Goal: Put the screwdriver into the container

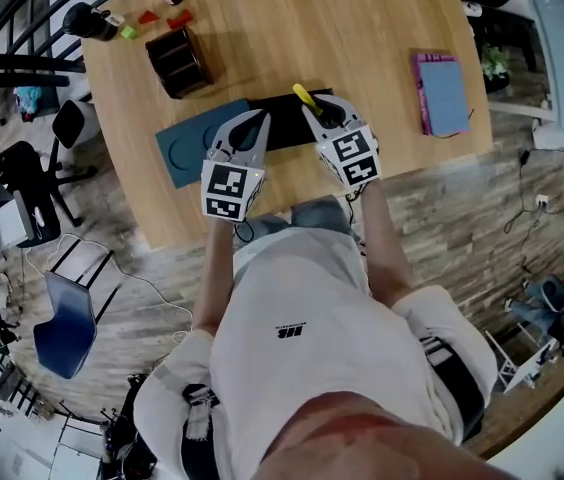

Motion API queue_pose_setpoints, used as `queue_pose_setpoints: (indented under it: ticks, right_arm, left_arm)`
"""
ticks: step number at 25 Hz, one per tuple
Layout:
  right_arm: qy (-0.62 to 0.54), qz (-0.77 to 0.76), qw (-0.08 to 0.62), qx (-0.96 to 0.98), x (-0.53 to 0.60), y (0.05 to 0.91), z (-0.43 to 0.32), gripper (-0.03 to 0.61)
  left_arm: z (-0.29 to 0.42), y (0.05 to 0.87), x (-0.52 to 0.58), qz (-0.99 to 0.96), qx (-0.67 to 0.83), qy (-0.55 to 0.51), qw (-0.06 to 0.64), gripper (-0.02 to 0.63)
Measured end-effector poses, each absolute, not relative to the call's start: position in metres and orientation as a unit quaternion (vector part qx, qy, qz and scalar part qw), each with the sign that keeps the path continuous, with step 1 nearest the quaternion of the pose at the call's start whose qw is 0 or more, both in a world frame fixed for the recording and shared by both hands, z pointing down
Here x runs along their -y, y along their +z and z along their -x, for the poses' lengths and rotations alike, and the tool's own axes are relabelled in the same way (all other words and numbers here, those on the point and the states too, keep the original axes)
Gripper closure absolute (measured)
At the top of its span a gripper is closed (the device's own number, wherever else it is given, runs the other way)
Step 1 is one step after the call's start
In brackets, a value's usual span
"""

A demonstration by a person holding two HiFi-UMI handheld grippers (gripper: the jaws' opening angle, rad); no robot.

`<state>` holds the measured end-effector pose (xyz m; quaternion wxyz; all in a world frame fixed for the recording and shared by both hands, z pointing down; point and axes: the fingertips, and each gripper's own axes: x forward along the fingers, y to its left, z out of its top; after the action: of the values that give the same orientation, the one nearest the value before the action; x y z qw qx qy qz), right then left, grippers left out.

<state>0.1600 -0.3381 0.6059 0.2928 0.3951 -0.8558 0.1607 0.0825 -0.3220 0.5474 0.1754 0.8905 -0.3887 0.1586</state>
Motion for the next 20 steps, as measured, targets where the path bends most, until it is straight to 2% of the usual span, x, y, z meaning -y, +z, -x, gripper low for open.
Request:
queue_pose_setpoints:
  ticks: [8, 20]
  right_arm:
    - [0.147, -0.464, 0.218, 0.846, 0.319, 0.535, -0.179, 0.517]
    - [0.151, -0.510, 0.187, 0.826, 0.282, 0.516, -0.182, 0.517]
  left_arm:
    - [-0.081, 0.511, 0.319, -0.907, 0.372, 0.142, 0.134, 0.606]
    - [-0.068, 0.499, 0.302, -0.924, 0.335, 0.136, 0.122, 0.606]
